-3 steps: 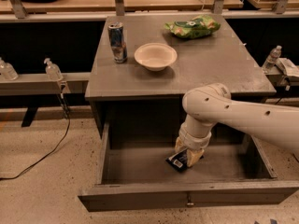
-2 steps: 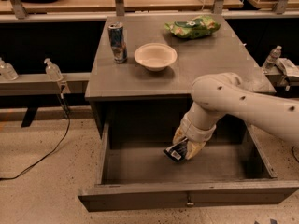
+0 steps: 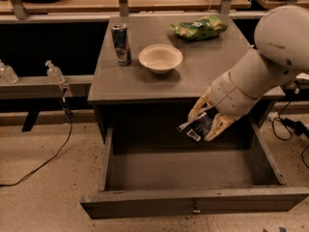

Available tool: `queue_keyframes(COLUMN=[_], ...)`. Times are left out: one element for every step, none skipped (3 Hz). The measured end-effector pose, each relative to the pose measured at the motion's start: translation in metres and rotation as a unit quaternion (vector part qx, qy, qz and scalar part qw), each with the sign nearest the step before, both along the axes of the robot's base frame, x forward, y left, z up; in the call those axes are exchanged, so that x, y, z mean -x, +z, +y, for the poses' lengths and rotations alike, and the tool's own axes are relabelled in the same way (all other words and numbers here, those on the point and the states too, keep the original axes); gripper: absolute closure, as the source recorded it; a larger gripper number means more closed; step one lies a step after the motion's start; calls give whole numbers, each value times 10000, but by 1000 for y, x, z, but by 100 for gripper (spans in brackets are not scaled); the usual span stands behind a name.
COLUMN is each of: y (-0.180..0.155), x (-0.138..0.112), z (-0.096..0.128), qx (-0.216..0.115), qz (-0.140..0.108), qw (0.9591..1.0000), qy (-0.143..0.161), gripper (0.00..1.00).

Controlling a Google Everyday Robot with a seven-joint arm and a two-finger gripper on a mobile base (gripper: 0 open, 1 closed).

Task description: Pick rxbar blueberry from top drawer and place on counter

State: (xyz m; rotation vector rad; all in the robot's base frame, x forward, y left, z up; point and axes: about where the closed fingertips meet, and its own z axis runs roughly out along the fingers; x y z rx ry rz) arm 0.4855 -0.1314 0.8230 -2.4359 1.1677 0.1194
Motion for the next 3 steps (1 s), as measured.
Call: queue_keyframes(y=[36,66,87], x=[-2,-23,-51], z=[-3,1,2], qx=[-61,-91,-234], qz=[61,63,37], qw=[10000,9992,9959], qy=[-44,-387,-873], gripper=[100,100,100])
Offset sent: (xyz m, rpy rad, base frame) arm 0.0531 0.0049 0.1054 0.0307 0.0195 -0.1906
